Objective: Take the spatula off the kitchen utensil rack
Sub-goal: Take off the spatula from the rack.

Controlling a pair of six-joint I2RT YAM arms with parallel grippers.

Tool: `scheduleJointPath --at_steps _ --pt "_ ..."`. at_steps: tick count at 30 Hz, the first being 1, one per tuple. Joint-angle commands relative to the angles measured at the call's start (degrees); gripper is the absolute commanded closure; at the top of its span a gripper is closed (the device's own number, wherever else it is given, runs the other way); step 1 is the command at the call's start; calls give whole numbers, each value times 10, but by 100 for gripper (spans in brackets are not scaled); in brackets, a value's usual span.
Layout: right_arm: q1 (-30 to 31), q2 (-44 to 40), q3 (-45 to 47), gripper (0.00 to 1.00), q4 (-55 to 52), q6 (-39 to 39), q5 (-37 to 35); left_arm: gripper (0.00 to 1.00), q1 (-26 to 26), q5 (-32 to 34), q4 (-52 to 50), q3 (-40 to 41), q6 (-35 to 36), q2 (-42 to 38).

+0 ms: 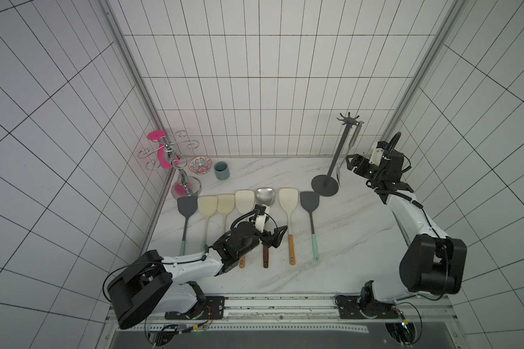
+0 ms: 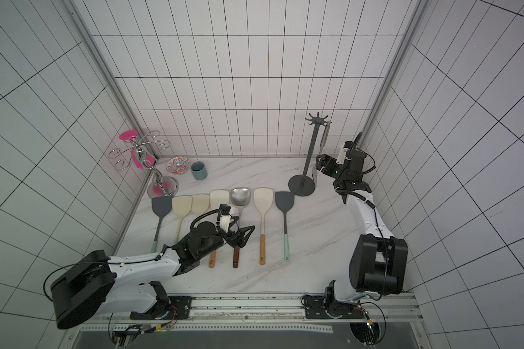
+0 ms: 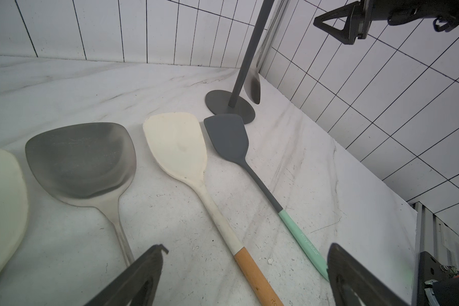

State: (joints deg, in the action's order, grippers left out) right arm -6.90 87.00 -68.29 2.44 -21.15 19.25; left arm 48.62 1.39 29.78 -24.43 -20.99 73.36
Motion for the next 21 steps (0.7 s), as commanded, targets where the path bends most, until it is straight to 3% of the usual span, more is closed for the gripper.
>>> scheduleJointPath --at_steps 1,8,16,21 --pt "-3 33 -55 16 51 44 -4 3 -9 1 -6 -15 0 -1" --pt "28 76 -41 26 208 154 -21 3 -19 1 -10 -16 -2 -6" --pt "45 134 -103 35 215 200 -123 3 -20 8 -17 -16 3 -17" --pt "45 153 -127 39 229 214 -132 3 -20 7 -17 -15 3 -18"
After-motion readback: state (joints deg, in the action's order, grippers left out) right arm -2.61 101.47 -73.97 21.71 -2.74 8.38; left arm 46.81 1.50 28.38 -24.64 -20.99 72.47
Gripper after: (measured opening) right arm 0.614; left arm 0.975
